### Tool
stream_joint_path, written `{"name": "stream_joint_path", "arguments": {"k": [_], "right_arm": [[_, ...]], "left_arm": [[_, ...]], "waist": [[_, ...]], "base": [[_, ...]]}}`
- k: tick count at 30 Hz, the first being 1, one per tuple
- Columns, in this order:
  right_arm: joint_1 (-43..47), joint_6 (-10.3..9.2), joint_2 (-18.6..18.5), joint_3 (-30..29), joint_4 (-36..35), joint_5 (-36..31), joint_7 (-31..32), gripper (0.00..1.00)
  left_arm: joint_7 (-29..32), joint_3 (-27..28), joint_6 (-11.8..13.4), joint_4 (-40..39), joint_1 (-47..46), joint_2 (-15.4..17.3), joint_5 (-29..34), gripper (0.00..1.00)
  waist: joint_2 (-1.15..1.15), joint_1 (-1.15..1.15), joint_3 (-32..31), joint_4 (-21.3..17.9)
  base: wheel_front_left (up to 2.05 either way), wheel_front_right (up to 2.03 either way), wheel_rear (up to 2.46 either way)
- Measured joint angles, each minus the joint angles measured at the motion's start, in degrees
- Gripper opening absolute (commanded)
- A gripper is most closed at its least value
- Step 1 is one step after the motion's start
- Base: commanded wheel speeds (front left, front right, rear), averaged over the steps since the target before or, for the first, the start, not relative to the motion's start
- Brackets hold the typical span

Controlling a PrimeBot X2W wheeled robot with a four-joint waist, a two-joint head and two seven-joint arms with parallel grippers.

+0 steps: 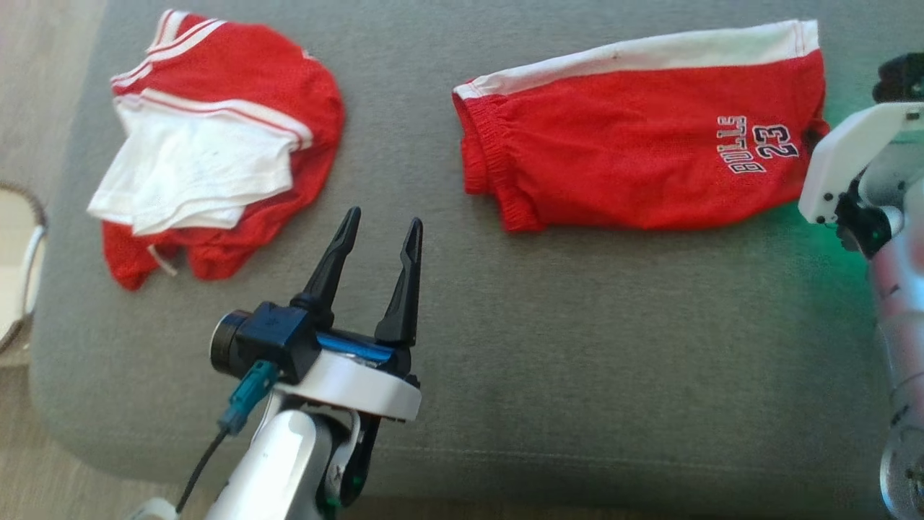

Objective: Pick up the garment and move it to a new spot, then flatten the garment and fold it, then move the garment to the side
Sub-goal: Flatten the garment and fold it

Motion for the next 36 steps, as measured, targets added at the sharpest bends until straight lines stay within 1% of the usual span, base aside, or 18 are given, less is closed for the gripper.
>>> {"name": "stream_joint_path", "arguments": {"k": [4, 10, 13, 15, 20, 26, 36], "right_arm": [[0.77, 0.00, -0.87, 0.08, -1.11, -0.56, -0.58, 0.00], [0.80, -0.01, -4.17, -0.63, -5.15, -2.61, 0.38, 0.00], [0.81, -0.01, -5.35, -1.36, -7.98, -4.42, 1.38, 0.00], [0.87, -0.01, -5.42, -1.43, -9.78, -4.99, 1.45, 0.00], [0.87, -0.01, -3.50, 1.16, -13.65, -4.97, 1.52, 0.00], [1.27, -0.01, -0.53, 6.32, -20.16, -3.98, 2.92, 0.00], [4.59, -0.01, 2.63, 19.97, -32.23, 2.42, 9.26, 0.00]], "left_arm": [[0.00, 0.48, -0.11, -0.03, 1.02, 0.04, 0.38, 1.00], [0.00, 1.21, -0.41, -0.30, 1.58, 0.16, 0.56, 1.00], [0.00, 1.20, -0.57, -0.33, 1.57, 0.20, 0.91, 1.00], [0.00, 1.14, -0.82, -0.33, 1.55, 0.20, 0.91, 1.00], [0.00, 1.16, -0.84, -0.19, 1.48, 0.20, 0.99, 1.00], [0.00, 1.07, -1.15, 0.62, 1.48, 0.14, 0.96, 1.00], [0.00, 0.57, -1.18, 0.94, 1.51, -0.13, 0.34, 1.00]], "waist": [[0.00, 0.00, -0.80, -2.65], [0.00, 0.00, -1.29, -6.73], [0.00, 0.00, -1.12, -8.16], [0.00, 0.01, -0.90, -8.64], [0.00, 0.01, -0.71, -9.19], [0.00, 0.01, -1.67, -8.85], [0.00, 0.00, -2.98, -6.37]], "base": [[0.00, 0.00, 0.00], [0.00, 0.00, 0.00], [0.00, 0.00, 0.00], [0.00, 0.00, 0.00], [0.00, 0.00, 0.00], [0.00, 0.00, 0.00], [0.00, 0.00, 0.00]]}}
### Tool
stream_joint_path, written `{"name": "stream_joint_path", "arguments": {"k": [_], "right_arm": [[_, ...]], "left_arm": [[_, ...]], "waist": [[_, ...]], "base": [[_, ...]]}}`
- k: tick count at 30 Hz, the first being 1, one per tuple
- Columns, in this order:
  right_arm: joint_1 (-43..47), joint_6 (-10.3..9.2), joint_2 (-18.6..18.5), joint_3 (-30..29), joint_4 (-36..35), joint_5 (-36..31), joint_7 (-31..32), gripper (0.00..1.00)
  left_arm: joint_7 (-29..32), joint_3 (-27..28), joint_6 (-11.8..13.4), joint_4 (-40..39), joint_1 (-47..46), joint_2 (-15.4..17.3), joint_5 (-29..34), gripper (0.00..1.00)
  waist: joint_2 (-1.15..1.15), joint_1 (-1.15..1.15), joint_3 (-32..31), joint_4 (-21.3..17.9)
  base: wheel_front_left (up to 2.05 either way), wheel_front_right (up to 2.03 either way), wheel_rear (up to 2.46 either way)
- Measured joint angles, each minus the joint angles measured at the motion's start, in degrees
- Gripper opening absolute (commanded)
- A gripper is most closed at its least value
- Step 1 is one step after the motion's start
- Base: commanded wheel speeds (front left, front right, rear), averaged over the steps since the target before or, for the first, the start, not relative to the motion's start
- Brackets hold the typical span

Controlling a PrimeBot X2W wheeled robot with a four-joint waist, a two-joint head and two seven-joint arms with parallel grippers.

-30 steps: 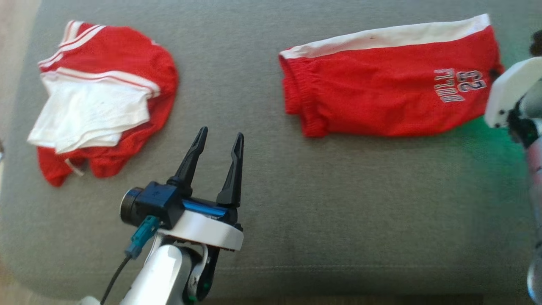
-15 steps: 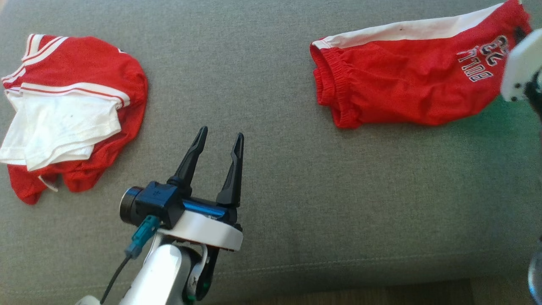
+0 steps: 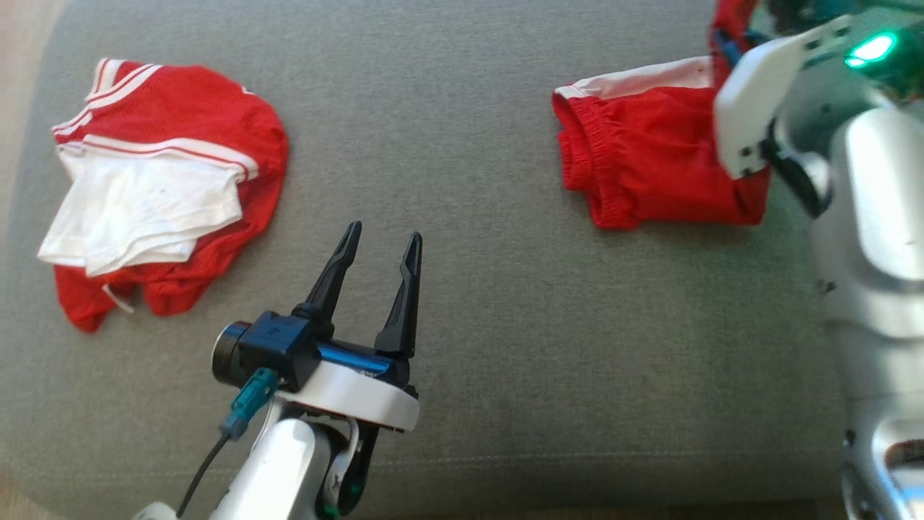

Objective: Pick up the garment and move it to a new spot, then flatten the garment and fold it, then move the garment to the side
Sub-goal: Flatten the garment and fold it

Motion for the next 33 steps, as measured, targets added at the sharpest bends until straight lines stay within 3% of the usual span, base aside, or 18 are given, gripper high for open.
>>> {"name": "stream_joint_path", "arguments": {"k": [11, 12, 13, 14, 15, 22, 33], "right_arm": [[5.90, 0.00, 3.11, 7.61, -4.97, 3.81, 4.55, 0.00], [6.76, 0.00, 3.35, 7.80, -4.87, 4.05, 4.55, 0.07], [7.56, 0.00, 3.55, 8.02, -4.81, 4.26, 4.55, 0.30], [8.32, 0.00, 3.78, 8.10, -4.81, 4.48, 4.55, 0.56], [8.93, 0.00, 4.05, 8.04, -4.89, 4.86, 4.50, 1.00], [13.88, 0.00, 4.81, 3.96, -13.81, 7.68, -3.48, 1.00], [27.25, 0.00, 3.16, -3.92, -20.19, 9.20, -22.10, 1.00]], "left_arm": [[0.00, -0.67, -0.19, 0.19, 0.01, -0.26, -0.25, 1.00], [0.00, -0.75, -0.20, 0.30, 0.01, -0.29, -0.52, 1.00], [0.00, -0.77, -0.21, 0.44, 0.01, -0.30, -0.57, 1.00], [0.00, -0.77, -0.22, 0.52, 0.01, -0.30, -0.57, 1.00], [0.00, -0.77, -0.22, 0.56, 0.01, -0.30, -0.57, 1.00], [0.00, 0.14, 0.12, 0.63, 0.48, -0.43, -0.57, 1.00], [0.00, 6.78, 5.98, -3.12, 6.21, -0.54, 1.64, 1.00]], "waist": [[0.00, 0.00, 0.76, 2.72], [0.00, 0.00, 0.77, 2.93], [0.00, 0.00, 0.74, 3.11], [0.00, 0.00, 0.68, 3.25], [0.00, 0.00, 0.58, 3.34], [0.00, 0.00, -1.69, 3.06], [0.00, -0.01, -7.34, 0.48]], "base": [[0.00, 0.00, 0.00], [0.00, 0.00, 0.00], [0.00, 0.00, 0.00], [0.00, 0.00, 0.00], [0.00, 0.00, 0.00], [0.00, 0.00, 0.00], [0.00, 0.00, 0.00]]}}
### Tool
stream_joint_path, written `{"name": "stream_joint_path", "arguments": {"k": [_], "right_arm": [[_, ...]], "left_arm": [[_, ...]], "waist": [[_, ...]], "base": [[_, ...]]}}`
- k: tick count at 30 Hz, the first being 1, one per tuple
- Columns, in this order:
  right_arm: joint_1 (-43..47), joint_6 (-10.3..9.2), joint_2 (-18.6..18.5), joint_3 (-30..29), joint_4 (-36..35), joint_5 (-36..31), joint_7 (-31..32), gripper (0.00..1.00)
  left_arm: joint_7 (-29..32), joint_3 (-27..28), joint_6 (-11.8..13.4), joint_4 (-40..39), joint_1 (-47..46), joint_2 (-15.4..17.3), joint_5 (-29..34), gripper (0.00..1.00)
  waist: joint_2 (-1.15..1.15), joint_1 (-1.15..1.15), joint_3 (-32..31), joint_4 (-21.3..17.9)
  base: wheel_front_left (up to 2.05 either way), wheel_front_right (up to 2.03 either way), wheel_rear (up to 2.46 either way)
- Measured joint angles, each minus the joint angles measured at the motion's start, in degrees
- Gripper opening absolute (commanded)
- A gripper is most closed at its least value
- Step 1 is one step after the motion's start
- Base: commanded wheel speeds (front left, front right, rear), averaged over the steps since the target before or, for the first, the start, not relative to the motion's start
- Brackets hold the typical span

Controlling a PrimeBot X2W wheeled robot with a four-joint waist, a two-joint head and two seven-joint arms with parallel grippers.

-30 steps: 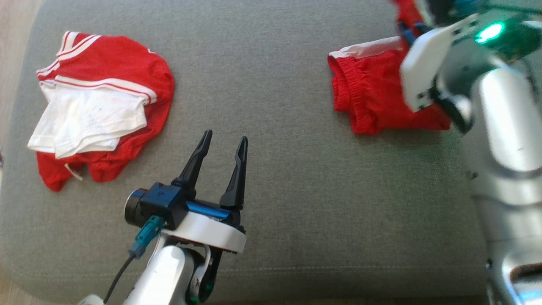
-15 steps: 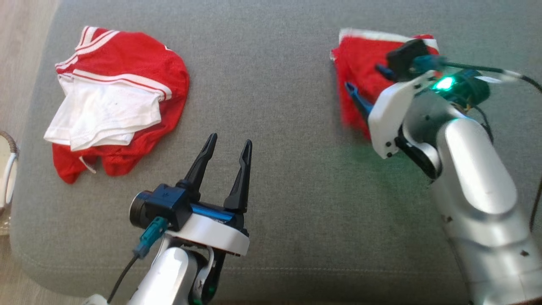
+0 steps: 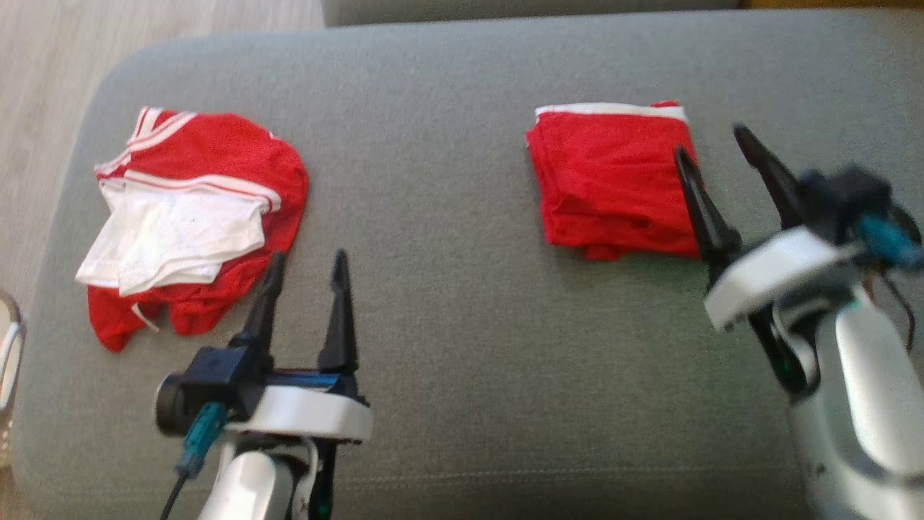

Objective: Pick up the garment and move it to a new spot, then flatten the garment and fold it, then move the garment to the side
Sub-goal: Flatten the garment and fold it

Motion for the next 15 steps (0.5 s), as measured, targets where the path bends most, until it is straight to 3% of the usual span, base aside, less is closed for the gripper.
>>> {"name": "stream_joint_path", "arguments": {"k": [6, 15], "right_arm": [[10.44, 0.00, 1.45, -1.99, 1.57, -1.09, -9.33, 1.00], [21.03, 0.00, 3.54, -3.34, 1.85, -2.88, -15.94, 1.00]], "left_arm": [[0.00, 3.04, 1.22, -1.56, 5.95, 0.14, 1.33, 1.00], [0.00, 5.42, 1.16, -5.03, 14.77, 0.44, 4.31, 1.00]], "waist": [[0.00, 0.00, -4.06, -1.50], [0.00, 0.00, -8.88, -3.30]], "base": [[0.00, 0.00, 0.00], [0.00, 0.00, 0.00]]}}
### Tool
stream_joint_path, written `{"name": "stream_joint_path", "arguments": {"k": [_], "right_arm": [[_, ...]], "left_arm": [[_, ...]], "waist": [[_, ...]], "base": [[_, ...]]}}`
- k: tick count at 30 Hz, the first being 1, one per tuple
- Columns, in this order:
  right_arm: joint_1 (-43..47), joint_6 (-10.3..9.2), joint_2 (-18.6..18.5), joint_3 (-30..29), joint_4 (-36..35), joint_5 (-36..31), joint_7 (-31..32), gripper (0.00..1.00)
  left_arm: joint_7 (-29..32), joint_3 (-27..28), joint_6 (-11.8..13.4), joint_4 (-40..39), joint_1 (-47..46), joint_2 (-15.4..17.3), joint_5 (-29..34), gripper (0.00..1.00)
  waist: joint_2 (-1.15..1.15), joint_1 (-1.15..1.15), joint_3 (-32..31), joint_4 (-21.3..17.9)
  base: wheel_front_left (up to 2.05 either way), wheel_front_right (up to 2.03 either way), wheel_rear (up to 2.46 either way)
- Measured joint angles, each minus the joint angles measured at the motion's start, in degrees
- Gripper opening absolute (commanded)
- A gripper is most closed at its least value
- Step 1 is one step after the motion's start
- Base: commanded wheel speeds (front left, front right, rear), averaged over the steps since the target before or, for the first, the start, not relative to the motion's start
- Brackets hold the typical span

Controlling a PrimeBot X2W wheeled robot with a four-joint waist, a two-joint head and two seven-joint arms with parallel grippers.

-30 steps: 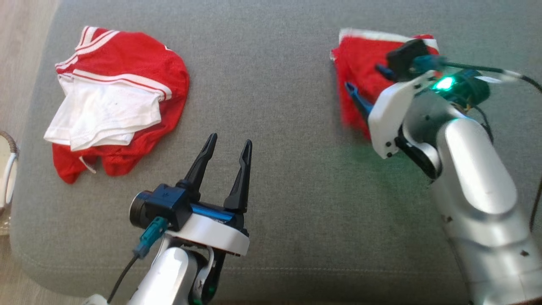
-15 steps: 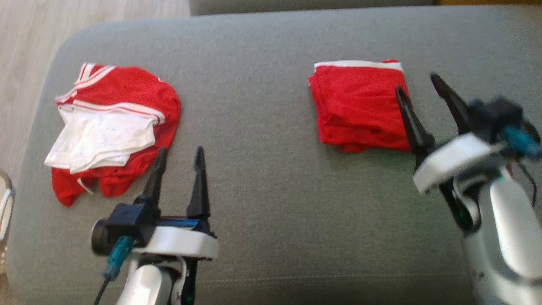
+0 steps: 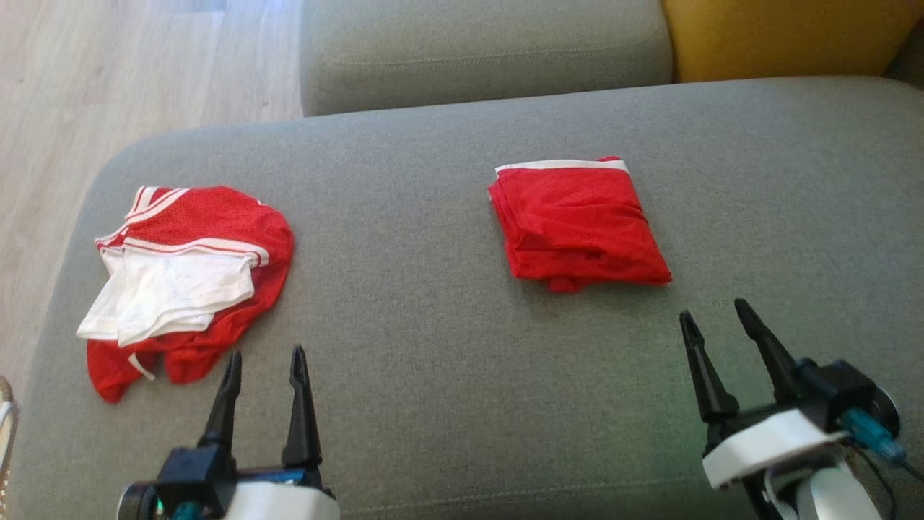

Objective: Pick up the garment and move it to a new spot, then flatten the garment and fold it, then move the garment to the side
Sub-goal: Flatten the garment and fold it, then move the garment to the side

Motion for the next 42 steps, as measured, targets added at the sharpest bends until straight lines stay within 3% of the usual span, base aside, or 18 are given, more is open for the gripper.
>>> {"name": "stream_joint_path", "arguments": {"k": [16, 31, 36, 42], "right_arm": [[4.44, 0.00, 0.56, -1.26, -3.32, 1.45, -0.51, 1.00], [4.30, 0.00, 0.67, -2.74, -0.23, 3.12, -0.58, 1.00], [-2.42, 0.00, 0.77, -3.27, 8.71, 6.77, 1.07, 1.00], [-19.75, 0.00, -0.10, -6.83, 17.44, 10.23, 5.44, 1.00]], "left_arm": [[0.00, 0.78, -1.85, -0.70, 2.69, -0.03, 3.75, 1.00], [0.00, -0.40, -3.33, 1.37, 2.82, -0.04, 4.69, 1.00], [0.01, -2.14, -3.80, 1.78, 2.59, -0.05, 5.27, 1.00], [0.01, -4.54, -4.81, 2.19, -1.26, -0.13, 6.20, 1.00]], "waist": [[-0.01, 0.00, -1.69, 1.05], [-0.01, 0.01, -0.18, 2.96], [-0.01, 0.01, 2.08, 3.96], [-0.01, 0.03, 6.67, 5.62]], "base": [[0.00, 0.00, 0.00], [0.00, 0.00, 0.00], [0.00, 0.00, 0.00], [0.00, 0.00, 0.00]]}}
